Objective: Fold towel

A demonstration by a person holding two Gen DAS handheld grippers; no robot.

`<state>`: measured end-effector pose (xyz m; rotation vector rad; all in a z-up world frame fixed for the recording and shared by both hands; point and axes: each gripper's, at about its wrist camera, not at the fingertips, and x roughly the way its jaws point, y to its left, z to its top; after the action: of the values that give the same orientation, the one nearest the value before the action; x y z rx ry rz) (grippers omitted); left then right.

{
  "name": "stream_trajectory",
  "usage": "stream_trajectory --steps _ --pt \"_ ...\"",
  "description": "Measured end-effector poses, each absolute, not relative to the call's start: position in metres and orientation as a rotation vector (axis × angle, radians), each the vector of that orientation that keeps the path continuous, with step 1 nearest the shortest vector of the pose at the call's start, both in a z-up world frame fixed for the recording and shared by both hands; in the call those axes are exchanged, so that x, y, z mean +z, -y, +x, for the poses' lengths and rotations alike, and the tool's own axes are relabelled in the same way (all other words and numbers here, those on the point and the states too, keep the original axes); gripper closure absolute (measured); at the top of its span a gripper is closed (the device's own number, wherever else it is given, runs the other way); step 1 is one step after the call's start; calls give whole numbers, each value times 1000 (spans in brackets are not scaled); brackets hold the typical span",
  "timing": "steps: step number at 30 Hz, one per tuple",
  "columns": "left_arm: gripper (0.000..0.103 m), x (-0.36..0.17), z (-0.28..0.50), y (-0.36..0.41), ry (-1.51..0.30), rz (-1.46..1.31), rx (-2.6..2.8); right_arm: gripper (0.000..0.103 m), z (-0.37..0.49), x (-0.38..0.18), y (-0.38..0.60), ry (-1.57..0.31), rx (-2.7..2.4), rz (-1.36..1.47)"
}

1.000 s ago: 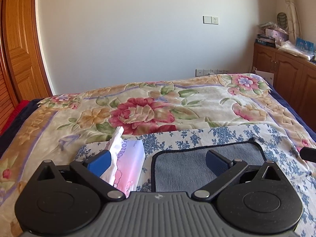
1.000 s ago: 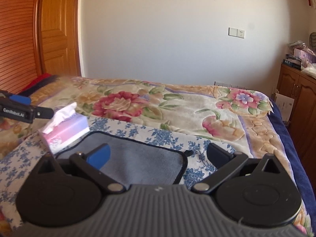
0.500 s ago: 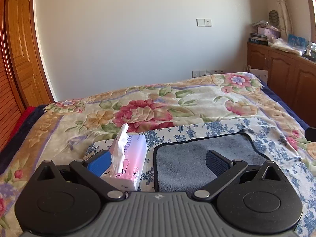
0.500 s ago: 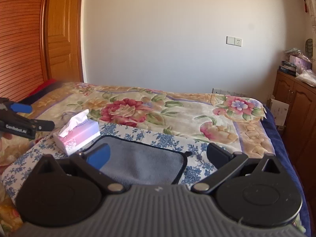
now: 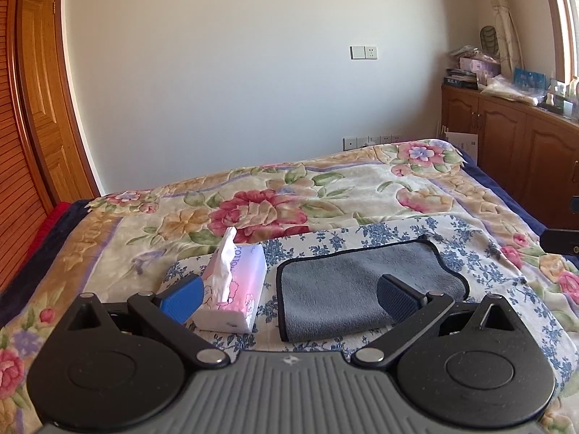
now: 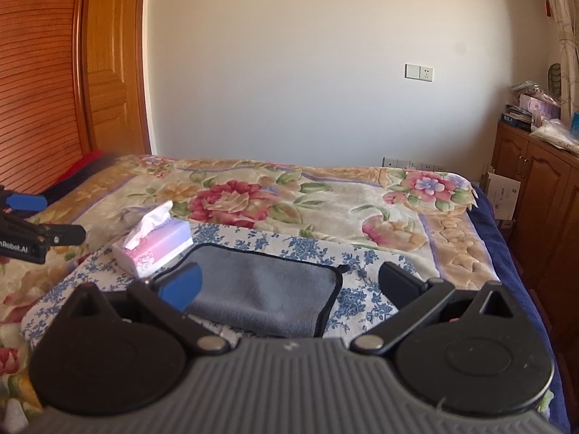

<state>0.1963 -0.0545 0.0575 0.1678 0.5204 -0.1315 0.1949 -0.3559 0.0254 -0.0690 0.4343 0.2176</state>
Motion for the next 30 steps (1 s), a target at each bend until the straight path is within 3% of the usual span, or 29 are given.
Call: stream_trajectory --steps 30 --pt "0 31 94 39 -550 138 -143 0 97 3 351 -449 198 -101"
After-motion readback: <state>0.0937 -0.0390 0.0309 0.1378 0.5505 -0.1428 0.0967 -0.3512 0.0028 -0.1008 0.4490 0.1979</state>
